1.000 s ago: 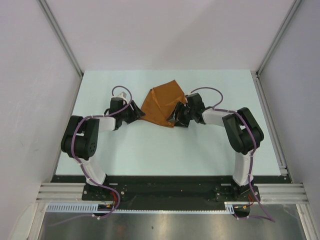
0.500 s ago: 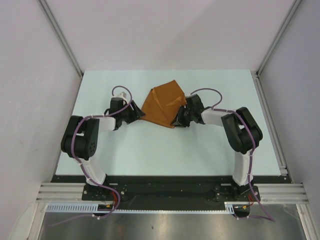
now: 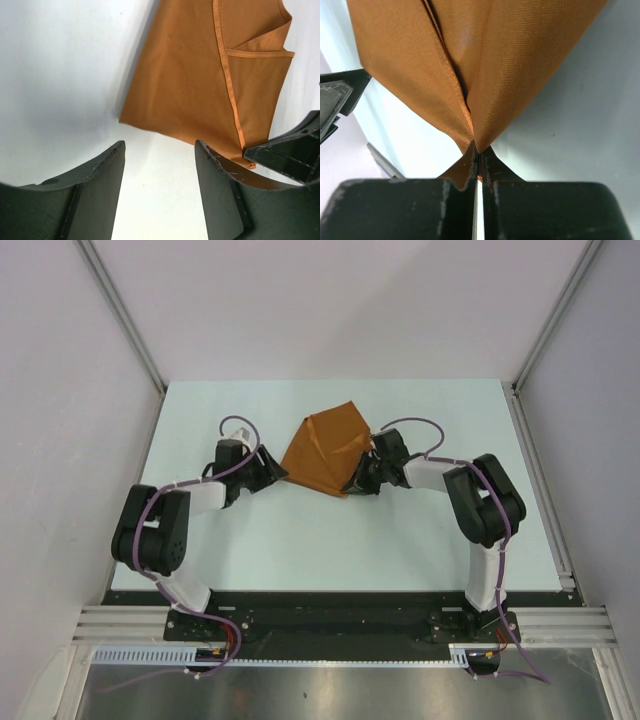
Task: Fold the napkin, place the utensils inside, and roll it up
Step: Fold the napkin, then roll the napkin with the utensil
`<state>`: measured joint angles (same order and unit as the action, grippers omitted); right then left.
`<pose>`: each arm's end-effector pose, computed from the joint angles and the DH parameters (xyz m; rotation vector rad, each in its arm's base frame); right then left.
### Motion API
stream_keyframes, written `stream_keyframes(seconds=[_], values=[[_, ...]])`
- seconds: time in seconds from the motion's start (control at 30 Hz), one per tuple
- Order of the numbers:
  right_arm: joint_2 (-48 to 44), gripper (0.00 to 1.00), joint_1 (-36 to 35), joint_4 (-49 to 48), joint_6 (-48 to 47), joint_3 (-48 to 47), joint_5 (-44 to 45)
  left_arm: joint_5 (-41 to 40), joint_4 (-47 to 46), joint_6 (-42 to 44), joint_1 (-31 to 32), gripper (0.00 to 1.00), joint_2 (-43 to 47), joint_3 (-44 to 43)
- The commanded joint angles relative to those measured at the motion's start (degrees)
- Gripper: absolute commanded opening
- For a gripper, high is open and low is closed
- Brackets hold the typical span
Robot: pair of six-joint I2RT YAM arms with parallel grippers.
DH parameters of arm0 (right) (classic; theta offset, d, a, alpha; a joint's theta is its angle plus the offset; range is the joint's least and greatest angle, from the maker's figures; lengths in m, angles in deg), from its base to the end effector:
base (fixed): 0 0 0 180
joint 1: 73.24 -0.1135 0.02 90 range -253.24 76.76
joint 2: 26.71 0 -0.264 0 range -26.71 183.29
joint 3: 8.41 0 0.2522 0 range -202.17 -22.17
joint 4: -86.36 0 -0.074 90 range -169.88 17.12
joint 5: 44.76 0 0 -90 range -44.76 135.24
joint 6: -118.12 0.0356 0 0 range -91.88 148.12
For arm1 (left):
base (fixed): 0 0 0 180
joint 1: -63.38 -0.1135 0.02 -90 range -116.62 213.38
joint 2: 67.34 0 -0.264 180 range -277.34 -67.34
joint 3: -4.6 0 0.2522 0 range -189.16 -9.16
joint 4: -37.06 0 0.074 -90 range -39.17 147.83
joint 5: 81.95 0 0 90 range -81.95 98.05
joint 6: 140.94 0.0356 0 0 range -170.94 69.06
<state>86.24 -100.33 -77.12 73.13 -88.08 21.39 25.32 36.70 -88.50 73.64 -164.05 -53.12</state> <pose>0.3518 0.1961 0.1368 0.2087 2.6281 1.0149 0.3241 -0.0694 0.1496 -0.3833 2.2970 -0.7752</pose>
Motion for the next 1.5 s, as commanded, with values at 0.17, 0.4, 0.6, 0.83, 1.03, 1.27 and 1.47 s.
stream_keyframes(seconds=[0.17,0.4,0.6,0.83,1.03,1.27,1.47], values=[[-7.3,0.00,0.7,4.5,-2.3,5.8,-7.7,1.0,-0.4,-0.2,0.0,0.63,9.7,6.8],[-15.1,0.00,0.4,8.4,-4.1,14.8,-8.2,4.9,-2.8,-2.3,0.1,0.63,16.2,15.7],[-21.2,0.00,-0.8,10.2,-4.1,23.3,-7.7,5.7,-2.2,-4.0,4.1,0.63,23.6,23.3],[-24.8,0.00,-0.7,10.0,-3.7,30.5,-7.3,4.8,-6.9,-8.1,7.8,0.59,23.8,28.8],[-24.3,0.00,-0.3,9.7,-4.3,30.8,-7.6,6.9,-11.5,-9.4,9.9,0.54,19.5,29.7],[-24.0,0.00,0.1,10.5,-4.8,30.3,-7.4,6.8,-15.7,-12.8,9.9,0.58,22.7,33.9],[-24.5,0.00,0.1,11.8,-5.4,30.2,-6.8,5.2,-15.0,-13.9,9.9,0.68,31.1,37.2]])
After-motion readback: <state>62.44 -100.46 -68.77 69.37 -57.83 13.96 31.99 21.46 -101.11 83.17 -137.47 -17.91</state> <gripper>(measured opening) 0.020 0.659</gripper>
